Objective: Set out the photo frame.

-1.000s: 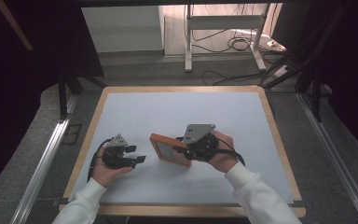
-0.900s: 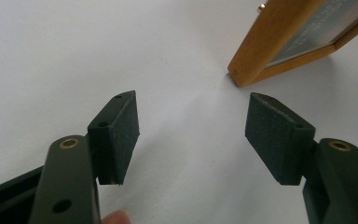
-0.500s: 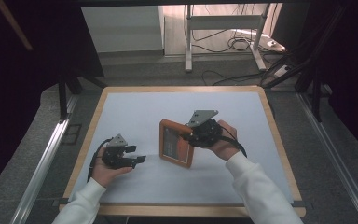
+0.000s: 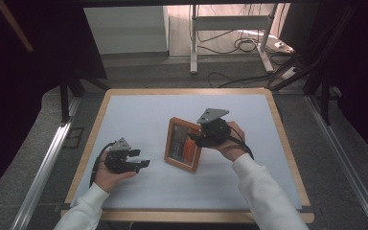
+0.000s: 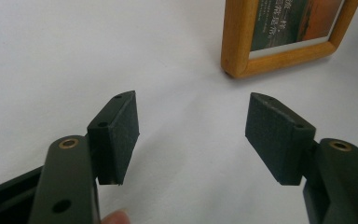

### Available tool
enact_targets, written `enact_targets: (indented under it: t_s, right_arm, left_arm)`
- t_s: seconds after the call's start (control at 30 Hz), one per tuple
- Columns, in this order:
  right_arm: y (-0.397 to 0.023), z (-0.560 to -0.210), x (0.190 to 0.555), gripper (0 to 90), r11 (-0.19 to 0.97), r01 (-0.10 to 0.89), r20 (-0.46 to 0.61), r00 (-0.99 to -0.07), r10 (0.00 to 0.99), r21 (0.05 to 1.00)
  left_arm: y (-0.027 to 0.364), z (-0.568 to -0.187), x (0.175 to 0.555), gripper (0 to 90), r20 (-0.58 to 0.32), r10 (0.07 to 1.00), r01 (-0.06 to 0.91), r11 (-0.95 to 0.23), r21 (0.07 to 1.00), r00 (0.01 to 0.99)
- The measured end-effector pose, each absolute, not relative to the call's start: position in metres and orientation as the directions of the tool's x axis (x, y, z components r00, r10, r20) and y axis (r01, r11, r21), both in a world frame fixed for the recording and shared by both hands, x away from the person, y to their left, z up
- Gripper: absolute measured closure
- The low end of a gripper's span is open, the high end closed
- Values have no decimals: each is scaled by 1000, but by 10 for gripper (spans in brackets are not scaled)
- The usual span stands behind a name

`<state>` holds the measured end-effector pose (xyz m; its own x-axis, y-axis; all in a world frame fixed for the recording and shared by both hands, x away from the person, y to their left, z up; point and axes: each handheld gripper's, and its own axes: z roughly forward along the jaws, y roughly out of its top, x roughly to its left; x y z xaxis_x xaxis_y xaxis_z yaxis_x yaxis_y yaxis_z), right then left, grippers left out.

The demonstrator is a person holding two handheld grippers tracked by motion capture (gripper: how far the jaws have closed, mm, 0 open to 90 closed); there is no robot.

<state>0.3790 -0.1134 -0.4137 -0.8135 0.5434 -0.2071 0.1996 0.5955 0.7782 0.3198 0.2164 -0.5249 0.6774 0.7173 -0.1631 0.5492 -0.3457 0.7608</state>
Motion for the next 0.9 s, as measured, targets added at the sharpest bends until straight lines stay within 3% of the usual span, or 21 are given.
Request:
enact_targets:
  t_s: [0.1, 0.17, 0.3, 0.67, 0.87, 0.9]
  right_arm:
    - [-127, -412, 370, 248, 511, 244, -140, -787, 601, 824]
    - [-131, -412, 367, 242, 497, 256, -125, -783, 610, 829]
    - [-158, -426, 349, 237, 402, 346, 10, -769, 639, 848]
    - [-180, -463, 315, 272, 377, 395, 70, -762, 644, 837]
    - [-179, -480, 293, 530, 389, 350, 33, -778, 627, 852]
    - [-176, -485, 288, 650, 410, 352, 32, -790, 612, 841]
  left_arm:
    - [217, -525, 320, 345, -163, 719, 549, -344, 762, 676]
    - [217, -525, 320, 346, -162, 719, 549, -344, 762, 676]
    - [216, -525, 320, 345, -163, 718, 551, -346, 760, 676]
    - [214, -526, 319, 341, -158, 714, 550, -358, 755, 682]
    - [213, -525, 319, 334, -158, 716, 547, -352, 760, 680]
    - [213, -525, 319, 333, -161, 715, 549, -351, 759, 680]
